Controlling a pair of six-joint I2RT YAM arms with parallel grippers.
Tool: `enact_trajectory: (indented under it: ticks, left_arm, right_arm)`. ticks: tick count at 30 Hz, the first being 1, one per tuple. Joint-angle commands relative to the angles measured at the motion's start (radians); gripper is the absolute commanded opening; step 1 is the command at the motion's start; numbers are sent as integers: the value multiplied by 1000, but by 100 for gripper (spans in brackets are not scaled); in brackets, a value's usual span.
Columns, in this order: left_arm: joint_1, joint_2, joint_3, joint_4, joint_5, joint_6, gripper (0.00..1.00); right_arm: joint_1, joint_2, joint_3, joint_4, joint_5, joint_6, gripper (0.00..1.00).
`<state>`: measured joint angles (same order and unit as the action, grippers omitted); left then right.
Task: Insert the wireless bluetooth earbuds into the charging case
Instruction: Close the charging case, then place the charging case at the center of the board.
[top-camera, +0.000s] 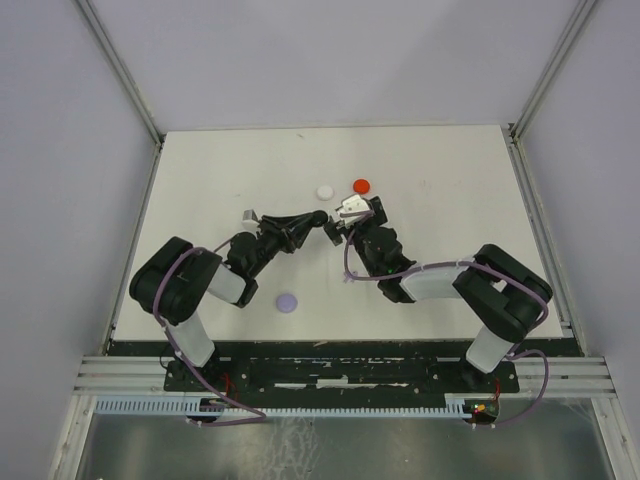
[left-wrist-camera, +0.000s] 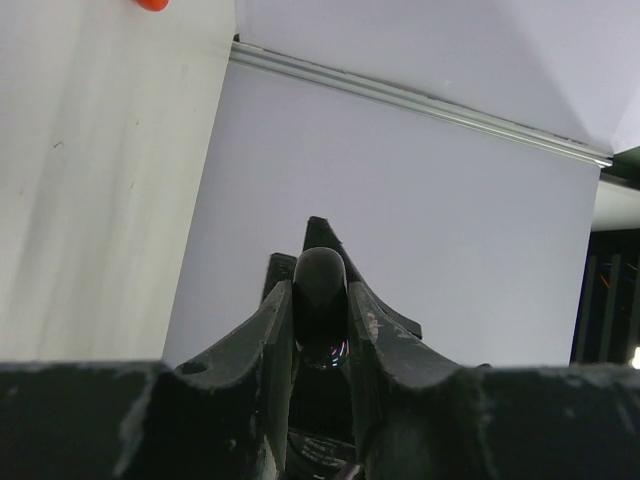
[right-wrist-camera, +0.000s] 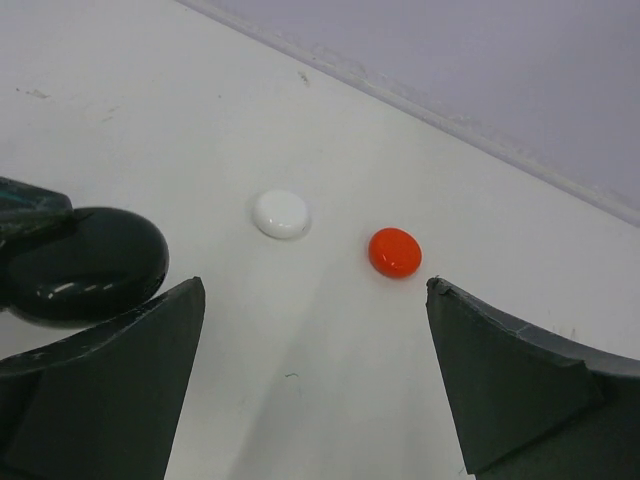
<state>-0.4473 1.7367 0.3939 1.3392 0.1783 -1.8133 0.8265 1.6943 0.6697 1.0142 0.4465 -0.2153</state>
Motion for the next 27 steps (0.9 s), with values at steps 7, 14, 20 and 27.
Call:
enact_trajectory:
  ticks: [7, 14, 20, 27]
  left_arm:
    - [32, 68, 36, 42, 85, 73, 3]
    - [111, 127, 172, -164, 172, 310, 3]
    - [123, 178, 319, -404, 161, 527, 3]
    - [122, 199, 429, -624, 65, 695, 3]
  right_arm:
    - [-5, -181, 171, -517, 154, 189, 99]
    - [-70, -269, 289, -977, 29, 390, 100]
    - [-105, -309, 311, -1120, -9, 418, 98]
    - [-128, -297, 311, -1180, -78, 439, 97]
